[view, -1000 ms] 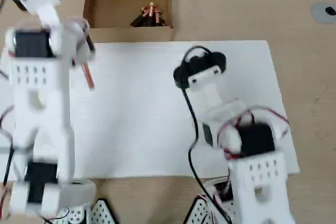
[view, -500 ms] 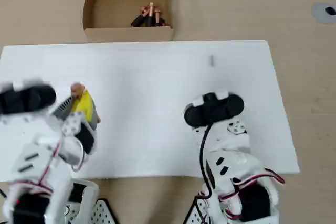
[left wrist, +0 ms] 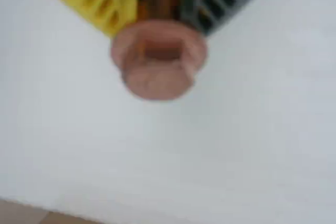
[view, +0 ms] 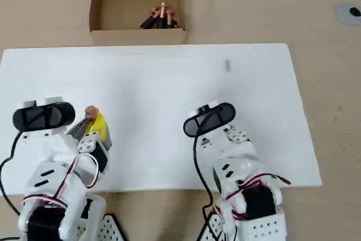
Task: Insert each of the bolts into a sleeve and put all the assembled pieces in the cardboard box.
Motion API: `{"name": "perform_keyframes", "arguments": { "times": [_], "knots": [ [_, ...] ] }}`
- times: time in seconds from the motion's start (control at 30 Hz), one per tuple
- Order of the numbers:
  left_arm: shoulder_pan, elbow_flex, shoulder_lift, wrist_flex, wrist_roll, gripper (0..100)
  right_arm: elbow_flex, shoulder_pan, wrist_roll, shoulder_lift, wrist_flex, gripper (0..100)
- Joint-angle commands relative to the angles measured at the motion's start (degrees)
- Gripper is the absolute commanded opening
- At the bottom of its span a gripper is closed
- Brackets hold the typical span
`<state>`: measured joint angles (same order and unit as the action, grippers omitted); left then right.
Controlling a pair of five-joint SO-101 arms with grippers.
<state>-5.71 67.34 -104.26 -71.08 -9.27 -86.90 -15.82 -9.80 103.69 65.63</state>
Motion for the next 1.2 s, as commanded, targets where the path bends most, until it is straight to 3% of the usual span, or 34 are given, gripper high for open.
{"name": "perform_keyframes", "arguments": {
  "times": [0.0,0.3,0.73,1.17],
  "knots": [
    [0.0,2.29,-0.57,-0.53,0.35,1,-2.95,1.1,-0.53,6.37,-1.14,2.3],
    [0.09,12.04,-0.57,-0.18,0.35,1,-9.71,1.1,-0.53,6.29,-4.22,2.3],
    [0.18,26.11,-0.57,8.44,0.35,1,-9.8,1.1,-0.62,6.29,-4.48,2.3],
    [6.42,26.64,-0.4,9.41,-0.09,1,-9.8,1.1,-0.62,6.29,-4.48,2.3]
  ]
}}
